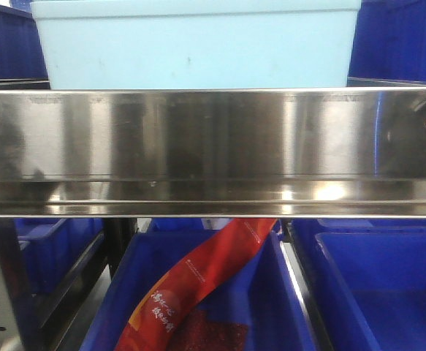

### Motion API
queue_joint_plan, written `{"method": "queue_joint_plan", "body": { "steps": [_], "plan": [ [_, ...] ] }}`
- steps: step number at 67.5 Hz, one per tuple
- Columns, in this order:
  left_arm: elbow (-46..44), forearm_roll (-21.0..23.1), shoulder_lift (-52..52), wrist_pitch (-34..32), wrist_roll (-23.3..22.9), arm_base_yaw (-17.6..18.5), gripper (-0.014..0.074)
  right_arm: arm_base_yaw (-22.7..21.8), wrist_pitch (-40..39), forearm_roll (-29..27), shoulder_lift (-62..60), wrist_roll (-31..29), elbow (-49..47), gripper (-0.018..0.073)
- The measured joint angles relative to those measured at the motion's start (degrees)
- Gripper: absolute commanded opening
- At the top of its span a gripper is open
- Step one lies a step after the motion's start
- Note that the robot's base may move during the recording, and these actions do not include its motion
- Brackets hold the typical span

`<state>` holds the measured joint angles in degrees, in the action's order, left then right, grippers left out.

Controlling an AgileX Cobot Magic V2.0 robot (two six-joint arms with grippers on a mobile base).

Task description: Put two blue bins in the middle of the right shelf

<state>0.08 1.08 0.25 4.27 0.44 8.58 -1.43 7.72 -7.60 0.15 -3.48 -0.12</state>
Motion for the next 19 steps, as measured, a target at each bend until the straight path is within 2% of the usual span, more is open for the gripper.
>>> {"method": "queue_joint_plan", "body": {
  "steps": [19],
  "plan": [
    [0.0, 0.0, 0.0, 0.0, 0.0, 0.0, -0.0111, 0.0, -0.08, 0.0, 0.0, 0.0, 0.0, -0.0161]
  ]
}}
